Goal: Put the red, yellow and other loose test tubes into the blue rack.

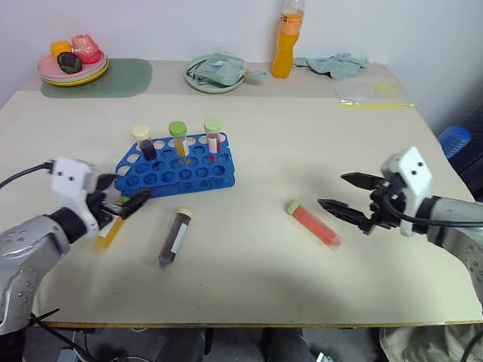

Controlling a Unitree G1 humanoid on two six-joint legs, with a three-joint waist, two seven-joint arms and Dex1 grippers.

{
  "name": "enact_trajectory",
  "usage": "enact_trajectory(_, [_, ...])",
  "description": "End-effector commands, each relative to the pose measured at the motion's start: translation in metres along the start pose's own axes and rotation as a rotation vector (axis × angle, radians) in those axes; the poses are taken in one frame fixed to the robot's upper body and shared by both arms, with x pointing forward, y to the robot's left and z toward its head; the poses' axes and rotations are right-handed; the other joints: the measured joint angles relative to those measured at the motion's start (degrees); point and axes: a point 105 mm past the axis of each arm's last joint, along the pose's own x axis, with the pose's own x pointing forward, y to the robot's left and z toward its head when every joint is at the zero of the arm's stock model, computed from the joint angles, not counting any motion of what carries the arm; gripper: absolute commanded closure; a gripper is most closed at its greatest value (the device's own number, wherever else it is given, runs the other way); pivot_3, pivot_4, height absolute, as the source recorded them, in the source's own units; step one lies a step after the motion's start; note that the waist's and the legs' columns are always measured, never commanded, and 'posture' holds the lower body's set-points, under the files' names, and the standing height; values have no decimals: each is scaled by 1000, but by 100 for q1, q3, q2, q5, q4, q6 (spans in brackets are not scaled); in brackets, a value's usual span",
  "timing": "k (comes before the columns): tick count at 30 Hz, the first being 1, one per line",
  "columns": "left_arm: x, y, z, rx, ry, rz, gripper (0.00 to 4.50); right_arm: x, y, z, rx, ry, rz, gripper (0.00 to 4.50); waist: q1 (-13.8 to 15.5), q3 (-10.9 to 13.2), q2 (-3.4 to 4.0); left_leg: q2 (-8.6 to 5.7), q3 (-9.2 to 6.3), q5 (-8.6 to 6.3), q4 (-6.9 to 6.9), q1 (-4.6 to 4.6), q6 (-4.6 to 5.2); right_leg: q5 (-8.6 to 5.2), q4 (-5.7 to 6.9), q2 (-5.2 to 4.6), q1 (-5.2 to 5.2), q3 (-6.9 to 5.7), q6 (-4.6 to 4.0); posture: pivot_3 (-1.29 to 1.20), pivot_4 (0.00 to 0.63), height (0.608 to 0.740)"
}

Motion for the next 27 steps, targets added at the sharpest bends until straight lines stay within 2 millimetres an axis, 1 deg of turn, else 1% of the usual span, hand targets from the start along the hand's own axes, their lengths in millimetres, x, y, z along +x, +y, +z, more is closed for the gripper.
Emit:
enact_trajectory(1, [8,-42,7,101,13,-228,1,7,4,-4,39,149,-55,143,3,0,-1,0,-1,0,0,-3,0,0,-1,0,-1,0,0,0,150,740])
enact_trajectory(3, [10,-71,0,153,38,-391,1,14,14,0,34,194,-24,143,1,1,1,-2,-2,-1,-4,-6,2,-1,-6,0,-4,1,-2,0,150,740])
enact_trajectory(4, [11,-83,0,155,30,-453,1,16,17,-1,46,237,-13,143,0,3,4,-2,2,-2,-5,-8,3,-1,-7,0,-6,1,-1,0,150,740])
enact_trajectory(5, [14,-102,2,154,10,-544,1,20,16,-7,67,314,-12,143,0,5,8,-2,4,-2,-4,-15,3,-1,-8,0,-13,2,-1,0,150,740])
enact_trajectory(7, [14,-123,0,179,7,-654,1,24,15,-12,77,412,-14,143,-4,6,7,-2,4,-1,3,-27,3,1,-6,-1,-22,3,2,0,150,740])
enact_trajectory(9, [12,-132,-9,209,36,-708,1,28,15,-14,83,456,3,143,-3,5,6,-3,3,-1,6,-33,3,2,-5,0,-24,0,2,0,150,740])
enact_trajectory(13, [8,-137,-23,255,80,-772,1,36,14,-13,113,514,41,143,-16,6,9,-5,4,-1,3,-34,4,1,-5,0,-27,0,2,0,150,740])
enact_trajectory(16, [6,-138,-25,258,77,-795,1,40,15,-13,127,545,67,143,-18,7,10,-4,7,0,3,-35,5,2,-3,0,-32,1,2,0,150,740])
enact_trajectory(19, [1,-143,-26,270,64,-818,1,45,15,-17,142,579,71,143,-17,7,10,-4,7,-1,3,-38,5,2,-3,0,-34,1,4,0,150,740])
enact_trajectory(20, [0,-144,-26,273,61,-819,0,46,15,-18,145,587,71,658,-17,7,10,-4,7,-1,4,-39,5,2,-3,0,-34,1,4,0,150,740])
enact_trajectory(21, [0,-144,-26,280,59,-813,0,47,14,-18,147,594,69,940,-15,7,10,-4,7,-1,4,-39,5,2,-3,0,-35,1,4,0,150,740])
enact_trajectory(26, [1,-142,-26,287,53,-764,0,46,16,-14,132,595,88,3425,-15,7,10,-5,6,-1,6,-43,6,3,1,0,-40,1,5,0,150,740])
enact_trajectory(27, [1,-140,-25,290,53,-751,0,46,17,-12,125,589,92,3696,-16,7,10,-5,6,-1,5,-43,6,3,2,0,-41,1,5,0,150,740])
